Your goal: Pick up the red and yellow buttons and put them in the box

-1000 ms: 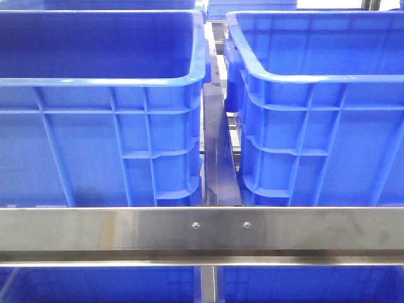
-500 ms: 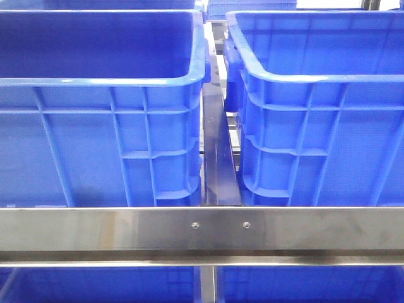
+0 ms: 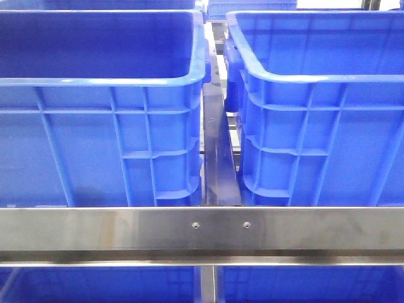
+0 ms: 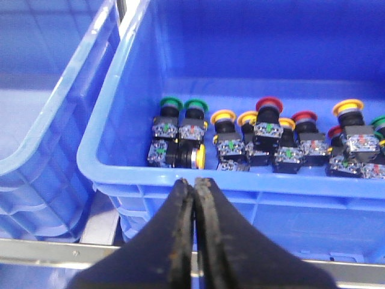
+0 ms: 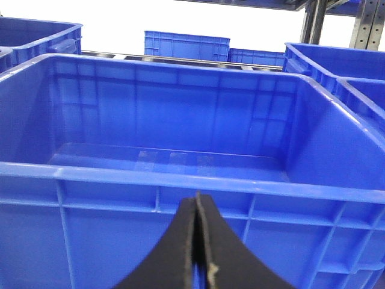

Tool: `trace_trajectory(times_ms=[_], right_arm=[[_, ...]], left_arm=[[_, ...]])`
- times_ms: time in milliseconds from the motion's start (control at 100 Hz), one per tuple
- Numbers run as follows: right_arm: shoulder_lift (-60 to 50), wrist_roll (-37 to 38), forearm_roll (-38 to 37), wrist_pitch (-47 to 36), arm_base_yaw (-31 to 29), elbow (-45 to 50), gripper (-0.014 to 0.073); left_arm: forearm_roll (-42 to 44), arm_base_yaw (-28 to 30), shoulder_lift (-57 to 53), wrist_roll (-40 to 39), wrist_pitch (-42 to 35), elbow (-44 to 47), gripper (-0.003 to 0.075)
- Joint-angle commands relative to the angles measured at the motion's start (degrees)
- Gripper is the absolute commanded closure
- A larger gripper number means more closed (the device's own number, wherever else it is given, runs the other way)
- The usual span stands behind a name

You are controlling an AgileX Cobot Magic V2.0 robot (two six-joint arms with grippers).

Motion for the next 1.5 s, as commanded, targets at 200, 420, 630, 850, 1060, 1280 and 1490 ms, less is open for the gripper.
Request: trace_trajectory(times_ms=[200, 420, 630, 850, 1060, 1280, 1490], right_arm=[[-1.55, 0.01, -0.68, -4.32, 0.09, -1.10, 0.0662], [-1.55, 0.01, -0.68, -4.32, 0.09, -1.10, 0.0662], [-1.55, 0.01, -0.68, -4.32, 0.09, -1.10, 0.0662], [-1.55, 0.01, -0.68, -4.32, 0.09, -1.10, 0.0662], [-1.55, 0.01, -0.68, -4.32, 0.09, -1.10, 0.0662], [-1.55, 0.01, -0.68, -4.32, 0.09, -1.10, 0.0662], [-1.55, 0.01, -0.68, -4.32, 0.09, -1.10, 0.0662]], left_arm=[[-1.58, -0.13, 18.14, -0.54, -1.02, -14.42, 0.0196], [-6.05, -3.00, 33.10, 2.13, 1.71, -24.58, 0.0177], [-6.05, -8.36, 49.23, 4.62, 11.91, -36.62, 0.0177], [-5.94, -9.75, 64.34, 5.14, 20.30, -48.64, 0.0178], [-5.94, -9.75, 74.51, 5.14, 23.01, -56.38, 0.0209], [-5.94, -9.75, 81.28, 5.14, 22.76, -60.76, 0.0209], [-5.63, -9.75, 84.67, 5.14, 22.07, -61.78, 0.0209]])
